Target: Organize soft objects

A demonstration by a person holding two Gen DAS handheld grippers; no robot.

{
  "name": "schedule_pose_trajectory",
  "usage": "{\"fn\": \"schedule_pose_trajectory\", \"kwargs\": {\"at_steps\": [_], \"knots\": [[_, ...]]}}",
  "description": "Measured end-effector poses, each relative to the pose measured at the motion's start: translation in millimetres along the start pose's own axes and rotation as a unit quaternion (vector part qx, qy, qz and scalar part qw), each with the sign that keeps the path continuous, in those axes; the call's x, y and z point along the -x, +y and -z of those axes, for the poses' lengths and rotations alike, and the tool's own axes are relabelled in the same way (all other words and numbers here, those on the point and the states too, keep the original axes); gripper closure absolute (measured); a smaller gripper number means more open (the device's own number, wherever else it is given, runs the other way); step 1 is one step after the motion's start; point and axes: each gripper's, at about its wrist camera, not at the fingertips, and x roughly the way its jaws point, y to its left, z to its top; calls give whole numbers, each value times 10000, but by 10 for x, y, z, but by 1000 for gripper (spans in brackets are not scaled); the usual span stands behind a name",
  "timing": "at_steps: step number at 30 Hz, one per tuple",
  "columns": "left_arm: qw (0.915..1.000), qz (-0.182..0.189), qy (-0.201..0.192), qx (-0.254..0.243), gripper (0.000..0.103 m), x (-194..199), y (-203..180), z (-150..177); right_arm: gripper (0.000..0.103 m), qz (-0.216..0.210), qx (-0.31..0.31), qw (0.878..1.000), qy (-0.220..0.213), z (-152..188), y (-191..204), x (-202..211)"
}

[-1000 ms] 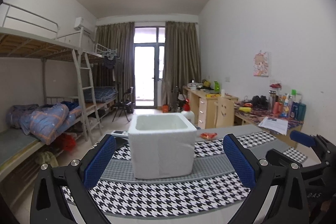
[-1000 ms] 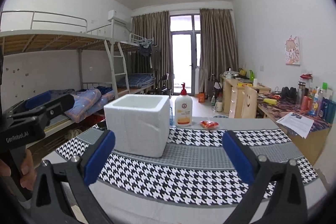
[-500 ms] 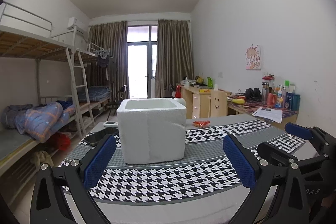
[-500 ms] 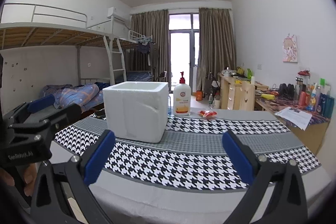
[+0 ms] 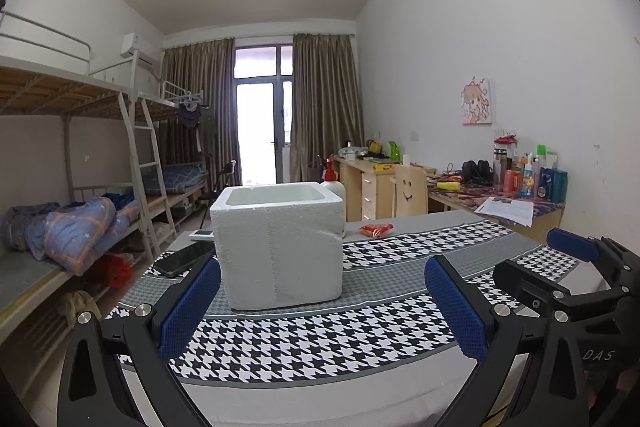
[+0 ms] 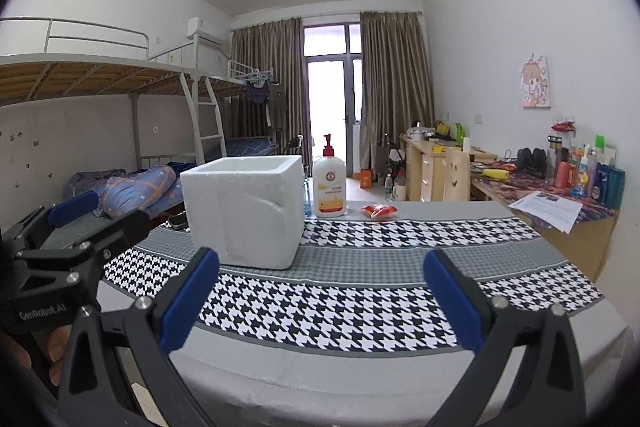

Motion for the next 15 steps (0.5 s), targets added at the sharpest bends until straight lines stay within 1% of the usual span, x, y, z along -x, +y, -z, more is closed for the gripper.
{"fn": "schedule_pose_trajectory", "kwargs": {"at_steps": [10,15], "knots": [[9998,38,105,155,1,-40,58,-4,0,2,106,9999,41,11,26,-8],[9997,-42,90,214,1,-41,69,-18,0,26,89,9999,55,7,21,-8]]}}
